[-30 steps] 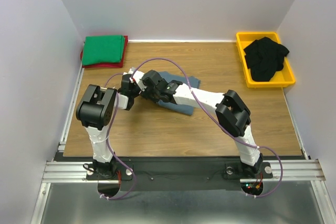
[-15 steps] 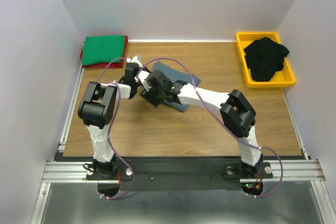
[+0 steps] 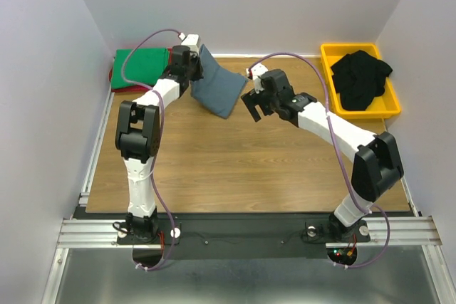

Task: Fold and stack the t-shirts
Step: Neatly place the folded tshirt to the corner

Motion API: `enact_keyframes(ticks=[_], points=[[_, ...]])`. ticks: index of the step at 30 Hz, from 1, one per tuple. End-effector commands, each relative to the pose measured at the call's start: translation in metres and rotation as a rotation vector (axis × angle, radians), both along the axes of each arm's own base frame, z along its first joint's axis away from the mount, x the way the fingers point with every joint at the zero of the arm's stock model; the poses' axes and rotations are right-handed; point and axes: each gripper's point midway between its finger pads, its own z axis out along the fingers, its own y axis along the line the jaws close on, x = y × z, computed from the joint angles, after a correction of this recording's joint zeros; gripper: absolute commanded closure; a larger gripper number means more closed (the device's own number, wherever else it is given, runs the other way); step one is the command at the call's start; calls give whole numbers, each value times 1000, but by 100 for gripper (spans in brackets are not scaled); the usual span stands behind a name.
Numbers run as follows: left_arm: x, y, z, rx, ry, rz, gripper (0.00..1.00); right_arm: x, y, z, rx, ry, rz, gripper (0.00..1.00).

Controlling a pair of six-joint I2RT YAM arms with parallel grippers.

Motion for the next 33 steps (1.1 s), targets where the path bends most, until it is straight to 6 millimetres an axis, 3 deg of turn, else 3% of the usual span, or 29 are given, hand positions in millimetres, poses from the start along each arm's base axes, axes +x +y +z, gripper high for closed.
enact_keyframes(ticks=[1, 6, 11, 19, 33], points=[[37, 38, 55, 156, -136, 43, 98, -7, -8, 6, -6, -23, -5, 0], [71, 63, 91, 232, -205, 88, 98, -11, -10, 0, -12, -8, 0, 0], [81, 85, 112, 286, -253, 108, 98, -12, -11, -4, -13, 2, 0, 0], [80, 105, 143, 360, -317, 144, 98, -12, -9, -10, -12, 20, 7, 0], [74, 116, 192, 421, -412, 143, 98, -11, -9, -13, -16, 25, 7, 0]])
